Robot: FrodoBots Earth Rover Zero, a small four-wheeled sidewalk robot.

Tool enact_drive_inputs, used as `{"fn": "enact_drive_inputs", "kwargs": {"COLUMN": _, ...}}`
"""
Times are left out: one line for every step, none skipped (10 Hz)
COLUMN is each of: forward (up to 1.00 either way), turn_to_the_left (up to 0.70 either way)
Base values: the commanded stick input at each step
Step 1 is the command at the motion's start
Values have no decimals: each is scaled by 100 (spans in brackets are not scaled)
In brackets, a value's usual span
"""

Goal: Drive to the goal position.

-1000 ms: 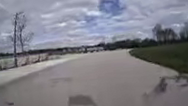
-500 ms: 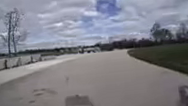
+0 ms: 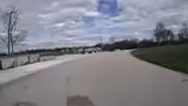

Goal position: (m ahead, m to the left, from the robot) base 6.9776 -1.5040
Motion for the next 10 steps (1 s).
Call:
{"fn": "enact_drive_inputs", "kwargs": {"forward": 100, "turn_to_the_left": 0}}
{"fn": "enact_drive_inputs", "kwargs": {"forward": 100, "turn_to_the_left": 0}}
{"fn": "enact_drive_inputs", "kwargs": {"forward": 100, "turn_to_the_left": -19}}
{"fn": "enact_drive_inputs", "kwargs": {"forward": 100, "turn_to_the_left": -36}}
{"fn": "enact_drive_inputs", "kwargs": {"forward": 100, "turn_to_the_left": -35}}
{"fn": "enact_drive_inputs", "kwargs": {"forward": 100, "turn_to_the_left": -32}}
{"fn": "enact_drive_inputs", "kwargs": {"forward": 100, "turn_to_the_left": -32}}
{"fn": "enact_drive_inputs", "kwargs": {"forward": 100, "turn_to_the_left": -32}}
{"fn": "enact_drive_inputs", "kwargs": {"forward": 100, "turn_to_the_left": -24}}
{"fn": "enact_drive_inputs", "kwargs": {"forward": 100, "turn_to_the_left": -11}}
